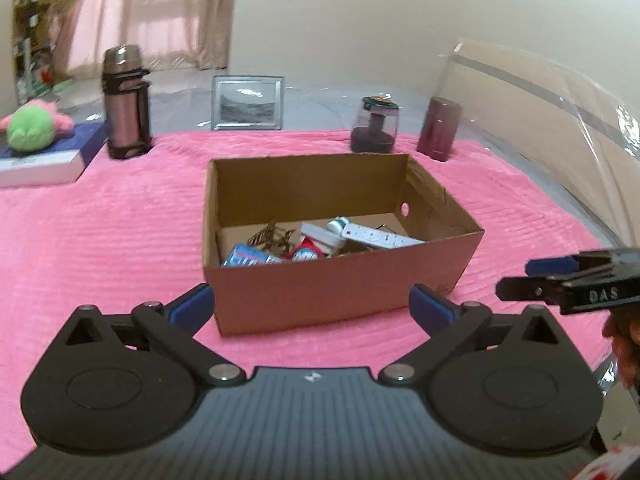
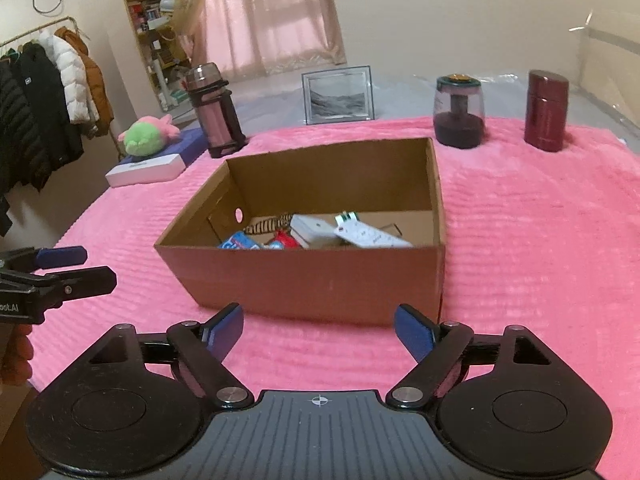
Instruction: Organize rigid objects
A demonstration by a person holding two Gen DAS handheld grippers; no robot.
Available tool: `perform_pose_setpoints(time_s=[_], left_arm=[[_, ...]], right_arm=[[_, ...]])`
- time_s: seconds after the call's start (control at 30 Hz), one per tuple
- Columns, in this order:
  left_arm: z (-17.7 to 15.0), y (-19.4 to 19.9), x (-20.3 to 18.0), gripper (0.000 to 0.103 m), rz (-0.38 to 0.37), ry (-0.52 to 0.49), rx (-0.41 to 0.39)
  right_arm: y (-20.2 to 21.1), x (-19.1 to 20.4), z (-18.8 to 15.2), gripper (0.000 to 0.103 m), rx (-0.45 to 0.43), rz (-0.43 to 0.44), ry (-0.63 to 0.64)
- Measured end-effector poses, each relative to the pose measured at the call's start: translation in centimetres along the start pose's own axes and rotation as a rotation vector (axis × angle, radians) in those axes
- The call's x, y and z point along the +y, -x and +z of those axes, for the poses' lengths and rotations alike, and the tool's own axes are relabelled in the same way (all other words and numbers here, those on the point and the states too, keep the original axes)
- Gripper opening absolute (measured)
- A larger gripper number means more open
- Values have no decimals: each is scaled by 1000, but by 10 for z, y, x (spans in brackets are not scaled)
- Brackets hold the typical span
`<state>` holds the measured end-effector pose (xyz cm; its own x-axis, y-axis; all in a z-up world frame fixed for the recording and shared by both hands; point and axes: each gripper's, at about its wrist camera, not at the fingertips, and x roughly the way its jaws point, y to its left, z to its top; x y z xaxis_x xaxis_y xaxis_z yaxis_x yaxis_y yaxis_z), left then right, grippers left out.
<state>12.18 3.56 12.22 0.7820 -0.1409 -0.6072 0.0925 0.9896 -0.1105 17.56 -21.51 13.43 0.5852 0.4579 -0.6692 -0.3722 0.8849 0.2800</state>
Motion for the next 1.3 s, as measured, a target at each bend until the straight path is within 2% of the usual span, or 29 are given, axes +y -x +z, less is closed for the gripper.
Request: perform_pose_setpoints(time_s=[0.23,0.5,0.83,1.3], left_arm=[[-25,25,-4,101,32,86,17],[-44,51,-20,100,85,75,13],[-64,62,-35,99,109,65,29],[-76,59,-46,100,126,46,56]], right_arm=[[26,4,-26,82,8,-38,-51],[57,8,-49,82,23,-102,-83],[75,26,-69,82,28,-138,-43],[74,38,-80,82,58,-114,-44]])
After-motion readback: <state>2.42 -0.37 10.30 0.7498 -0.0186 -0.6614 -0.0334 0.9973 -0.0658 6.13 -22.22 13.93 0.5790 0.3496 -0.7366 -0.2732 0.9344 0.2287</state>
